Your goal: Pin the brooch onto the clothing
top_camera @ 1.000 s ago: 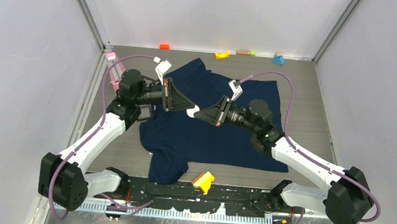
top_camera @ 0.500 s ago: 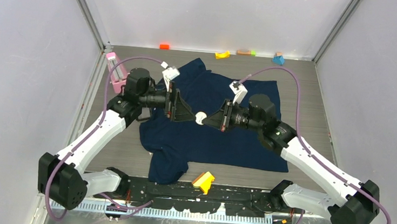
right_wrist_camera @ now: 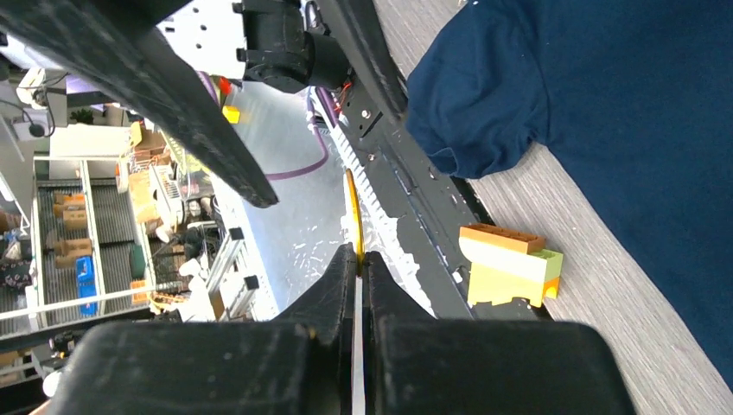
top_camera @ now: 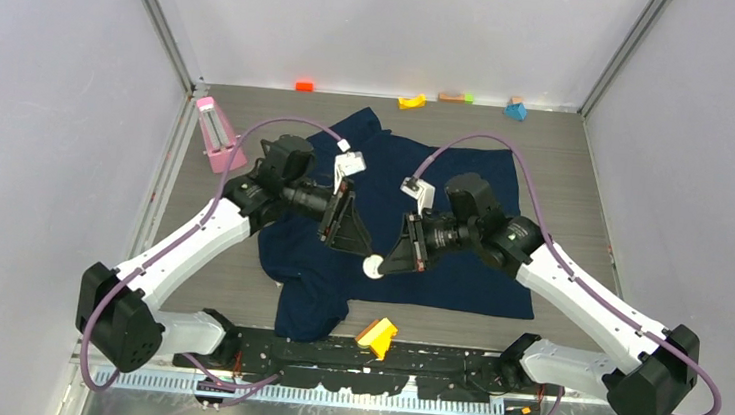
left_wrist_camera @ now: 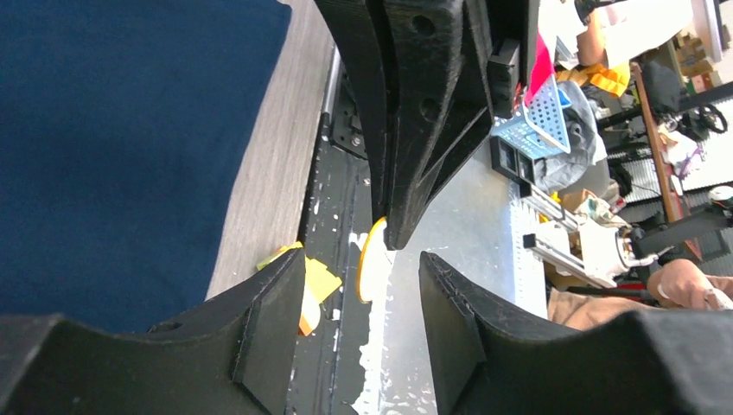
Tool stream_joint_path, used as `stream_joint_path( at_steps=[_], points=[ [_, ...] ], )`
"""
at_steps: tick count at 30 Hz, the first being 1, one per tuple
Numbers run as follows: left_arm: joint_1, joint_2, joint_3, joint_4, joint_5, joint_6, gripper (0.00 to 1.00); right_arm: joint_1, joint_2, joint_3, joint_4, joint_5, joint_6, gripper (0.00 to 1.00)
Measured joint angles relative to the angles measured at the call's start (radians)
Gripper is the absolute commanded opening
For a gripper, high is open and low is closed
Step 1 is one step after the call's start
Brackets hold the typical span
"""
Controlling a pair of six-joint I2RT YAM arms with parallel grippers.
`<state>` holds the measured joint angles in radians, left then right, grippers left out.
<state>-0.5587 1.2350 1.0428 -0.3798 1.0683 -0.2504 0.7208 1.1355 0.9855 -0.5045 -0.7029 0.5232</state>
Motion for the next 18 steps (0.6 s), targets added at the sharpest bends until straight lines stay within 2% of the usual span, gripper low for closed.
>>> stream_joint_path(
  at_steps=[2, 6, 9, 14, 18],
  points=[
    [-0.013, 0.015, 0.009, -0.024, 0.006, 0.013, 0.52, 0.0, -0.01, 0.0, -0.006, -0.016, -0.007, 0.01],
    [-0.042, 0.049, 0.029, -0.074, 0.007, 0.046, 0.4, 0.0, -0.025, 0.0, -0.008, -0.038, -0.021, 0.01],
    [-0.055, 0.063, 0.032, -0.1, 0.011, 0.057, 0.35, 0.0, -0.026, 0.003, -0.017, -0.044, -0.027, 0.01],
    [-0.065, 0.066, 0.033, -0.116, 0.019, 0.072, 0.33, 0.0, -0.026, 0.004, -0.036, -0.043, -0.038, 0.01],
    [-0.073, 0.08, 0.041, -0.135, 0.033, 0.08, 0.38, 0.0, -0.026, 0.004, -0.044, -0.039, -0.043, 0.01]
  ],
)
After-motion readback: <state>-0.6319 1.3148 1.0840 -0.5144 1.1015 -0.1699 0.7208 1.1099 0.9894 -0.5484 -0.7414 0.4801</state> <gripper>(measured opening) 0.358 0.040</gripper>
